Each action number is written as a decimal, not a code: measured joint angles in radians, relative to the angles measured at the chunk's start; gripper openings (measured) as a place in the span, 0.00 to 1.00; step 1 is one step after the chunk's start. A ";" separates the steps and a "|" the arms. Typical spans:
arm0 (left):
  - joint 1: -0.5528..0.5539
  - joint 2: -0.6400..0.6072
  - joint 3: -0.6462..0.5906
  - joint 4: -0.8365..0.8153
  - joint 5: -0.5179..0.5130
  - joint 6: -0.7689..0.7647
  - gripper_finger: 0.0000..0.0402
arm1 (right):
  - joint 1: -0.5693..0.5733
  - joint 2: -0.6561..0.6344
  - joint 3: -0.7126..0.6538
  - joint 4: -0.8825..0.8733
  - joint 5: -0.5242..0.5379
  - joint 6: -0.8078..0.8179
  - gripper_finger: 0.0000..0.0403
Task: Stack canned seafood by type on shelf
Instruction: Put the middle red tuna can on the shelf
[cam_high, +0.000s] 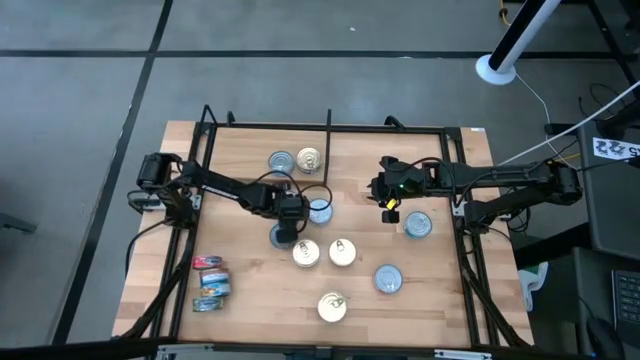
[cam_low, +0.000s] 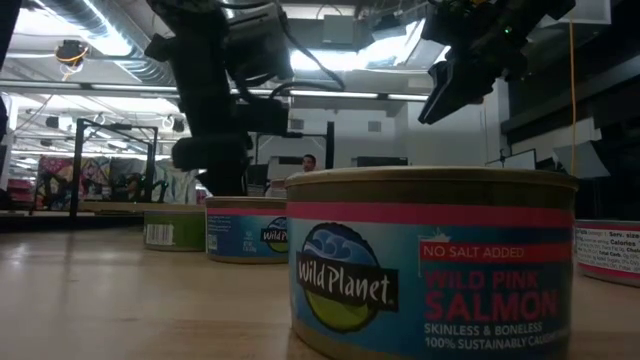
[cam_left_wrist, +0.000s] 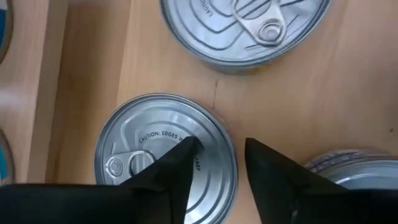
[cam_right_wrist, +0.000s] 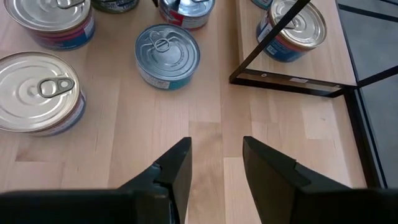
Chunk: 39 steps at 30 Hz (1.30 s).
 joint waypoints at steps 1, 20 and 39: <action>0.000 0.000 0.000 -0.008 -0.002 -0.001 0.32 | 0.000 0.000 0.000 0.000 0.000 0.000 0.35; -0.002 -0.001 0.000 -0.047 -0.001 -0.011 0.10 | 0.000 0.000 0.000 0.000 0.000 0.000 0.35; 0.000 -0.030 -0.005 -0.051 0.020 -0.059 0.00 | 0.000 0.000 0.000 0.000 0.000 0.000 0.35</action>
